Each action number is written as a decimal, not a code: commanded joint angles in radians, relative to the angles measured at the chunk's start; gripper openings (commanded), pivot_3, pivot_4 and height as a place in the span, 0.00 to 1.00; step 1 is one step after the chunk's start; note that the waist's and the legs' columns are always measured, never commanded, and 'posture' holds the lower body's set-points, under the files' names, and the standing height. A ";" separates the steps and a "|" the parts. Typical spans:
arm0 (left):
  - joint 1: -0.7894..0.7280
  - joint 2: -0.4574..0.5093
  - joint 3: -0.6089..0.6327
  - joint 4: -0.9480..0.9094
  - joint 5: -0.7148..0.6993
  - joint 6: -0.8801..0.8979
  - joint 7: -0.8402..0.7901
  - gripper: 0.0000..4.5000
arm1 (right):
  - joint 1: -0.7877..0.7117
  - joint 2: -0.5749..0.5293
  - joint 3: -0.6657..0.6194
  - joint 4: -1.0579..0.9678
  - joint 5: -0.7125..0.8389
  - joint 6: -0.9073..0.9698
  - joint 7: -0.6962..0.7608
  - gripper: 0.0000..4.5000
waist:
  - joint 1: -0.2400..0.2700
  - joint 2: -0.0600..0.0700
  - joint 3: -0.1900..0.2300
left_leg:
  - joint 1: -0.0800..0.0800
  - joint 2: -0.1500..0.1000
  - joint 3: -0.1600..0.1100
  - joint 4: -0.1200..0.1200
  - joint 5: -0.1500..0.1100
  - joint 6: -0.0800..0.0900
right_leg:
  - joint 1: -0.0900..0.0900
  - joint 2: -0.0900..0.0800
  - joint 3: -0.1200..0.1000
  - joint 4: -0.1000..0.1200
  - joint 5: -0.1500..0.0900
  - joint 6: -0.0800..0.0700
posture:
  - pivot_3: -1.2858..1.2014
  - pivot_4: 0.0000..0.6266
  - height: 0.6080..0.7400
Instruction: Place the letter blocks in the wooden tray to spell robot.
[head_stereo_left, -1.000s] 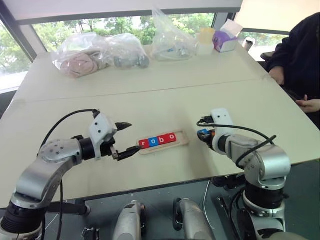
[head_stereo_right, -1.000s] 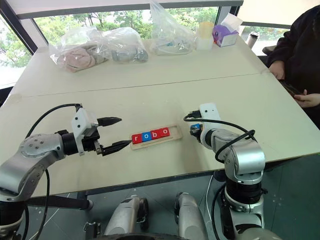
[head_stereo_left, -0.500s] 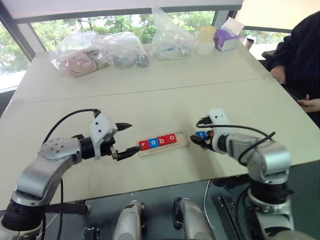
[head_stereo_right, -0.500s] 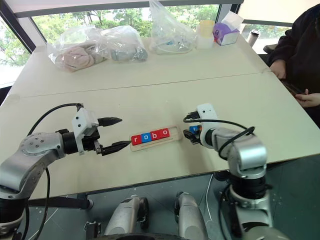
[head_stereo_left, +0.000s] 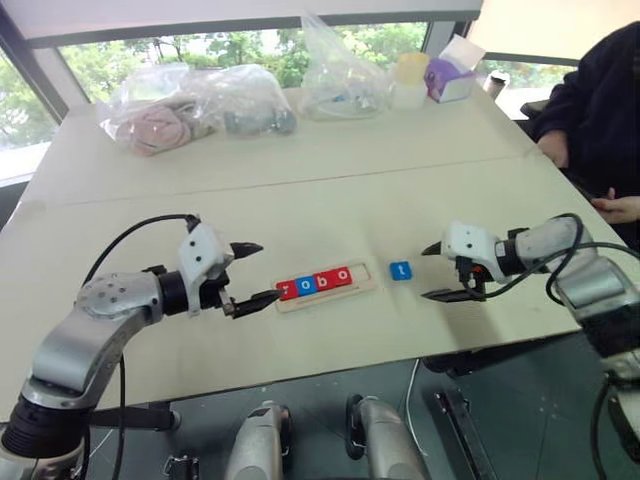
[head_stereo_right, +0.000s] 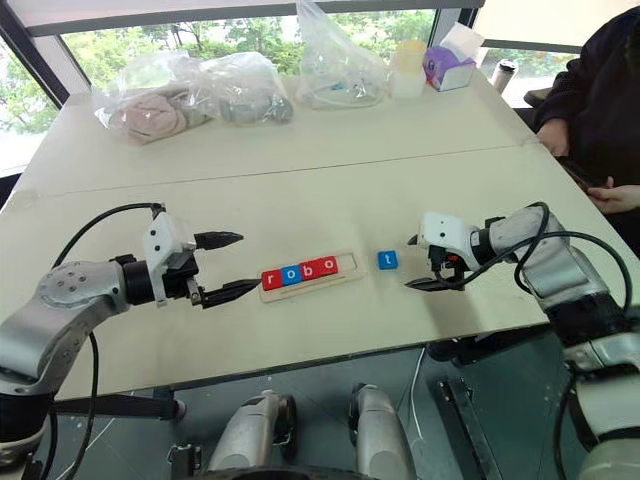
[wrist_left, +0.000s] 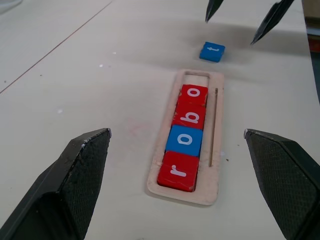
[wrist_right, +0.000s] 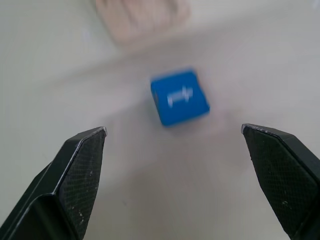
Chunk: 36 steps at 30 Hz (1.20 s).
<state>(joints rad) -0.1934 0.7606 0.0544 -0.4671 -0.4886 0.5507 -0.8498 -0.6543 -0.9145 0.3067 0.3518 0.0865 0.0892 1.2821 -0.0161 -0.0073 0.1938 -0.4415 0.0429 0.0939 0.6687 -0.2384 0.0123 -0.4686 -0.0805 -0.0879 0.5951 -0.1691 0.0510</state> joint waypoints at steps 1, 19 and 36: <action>-0.009 0.014 0.022 -0.017 0.004 -0.018 -0.005 1.00 | -0.088 0.033 -0.001 0.138 -0.040 -0.115 0.060 0.99 | 0.000 0.000 0.000 | 0.000 0.000 0.000 0.000 0.000 0.000 | 0.000 0.000 0.000 0.001 0.000 0.000 | 0.52 0.24 0.89; 0.030 0.030 0.054 -0.068 -0.018 0.014 0.027 1.00 | -0.173 0.200 -0.023 0.343 -0.087 -0.204 0.141 0.99 | 0.003 0.000 0.000 | 0.007 0.001 0.002 -0.001 0.003 -0.004 | 0.006 0.000 0.000 0.004 0.001 -0.001 | 0.52 0.24 0.89; 0.065 0.043 0.049 -0.081 -0.019 0.008 0.013 1.00 | -0.214 0.231 -0.054 0.283 -0.060 -0.158 0.166 0.25 | 0.003 0.000 0.000 | 0.013 0.001 0.004 -0.001 0.003 -0.005 | 0.009 0.000 0.001 0.005 0.002 -0.002 | 0.52 0.24 0.89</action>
<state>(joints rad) -0.1324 0.7886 0.0761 -0.5167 -0.5015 0.5643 -0.8275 -0.8272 -0.6829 0.2868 0.6952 -0.0024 -0.0820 1.4328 -0.0126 -0.0073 0.1935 -0.4288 0.0444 0.0984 0.6671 -0.2354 0.0073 -0.4600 -0.0805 -0.0868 0.6004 -0.1676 0.0492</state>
